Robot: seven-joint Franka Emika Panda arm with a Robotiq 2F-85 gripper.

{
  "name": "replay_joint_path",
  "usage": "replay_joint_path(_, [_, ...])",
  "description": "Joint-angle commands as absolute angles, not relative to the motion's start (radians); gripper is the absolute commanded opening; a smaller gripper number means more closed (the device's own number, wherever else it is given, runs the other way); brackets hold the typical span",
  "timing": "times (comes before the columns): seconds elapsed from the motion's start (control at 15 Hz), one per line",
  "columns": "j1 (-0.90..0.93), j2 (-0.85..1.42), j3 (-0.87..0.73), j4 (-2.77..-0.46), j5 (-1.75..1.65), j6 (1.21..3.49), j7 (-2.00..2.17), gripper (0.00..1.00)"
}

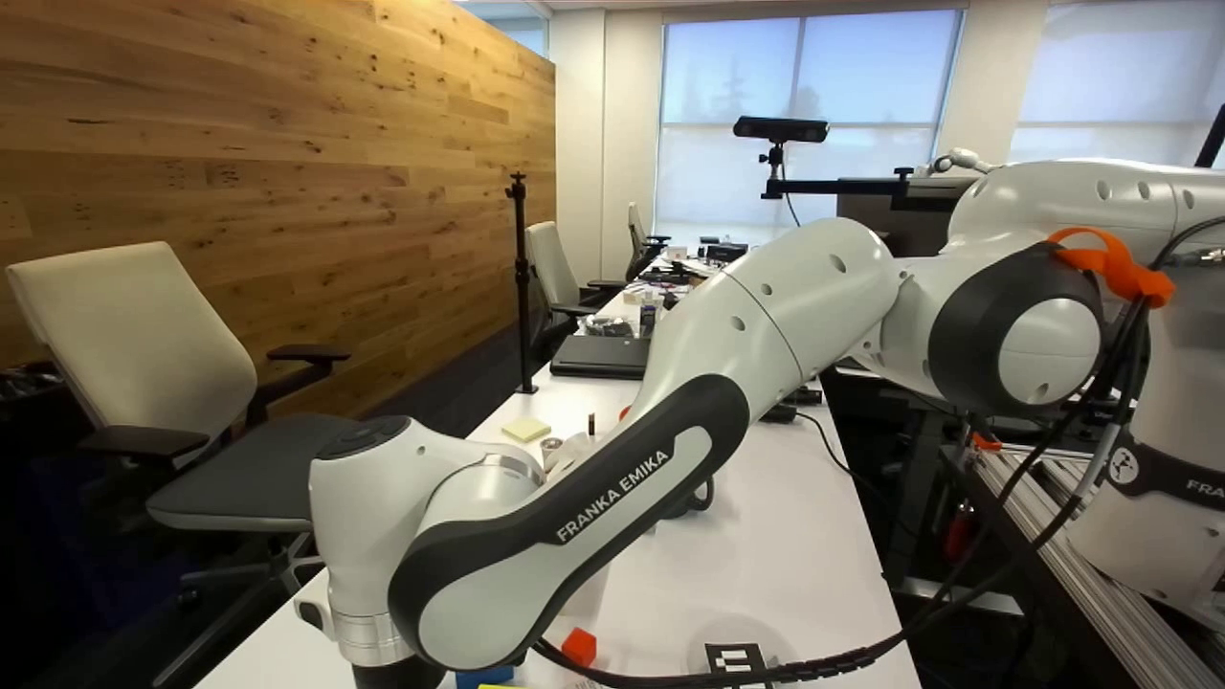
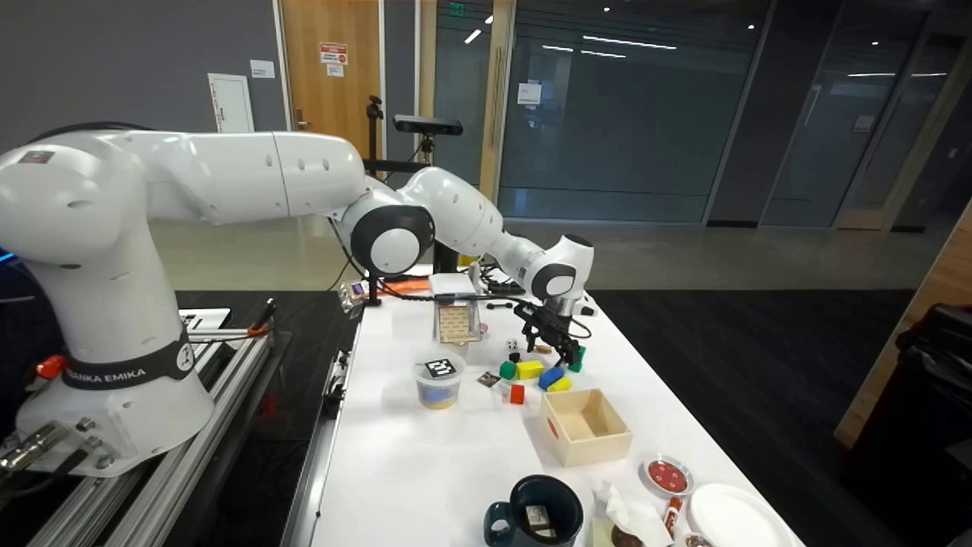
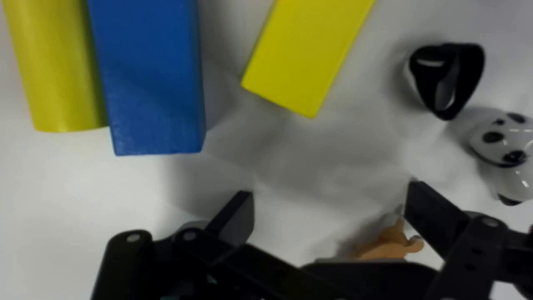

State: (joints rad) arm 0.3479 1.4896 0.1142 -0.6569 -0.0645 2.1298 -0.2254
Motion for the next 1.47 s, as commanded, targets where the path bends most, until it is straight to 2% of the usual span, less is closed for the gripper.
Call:
replay_joint_path(0.0, [0.357,1.462,0.092,-0.668,-0.082,2.157,-0.206,1.0])
replay_joint_path(0.27, [0.361,1.417,0.063,-0.694,-0.085,2.218,-0.184,1.0])
replay_joint_path(1.4, [0.333,1.442,0.062,-0.681,-0.07,2.228,-0.221,1.0])
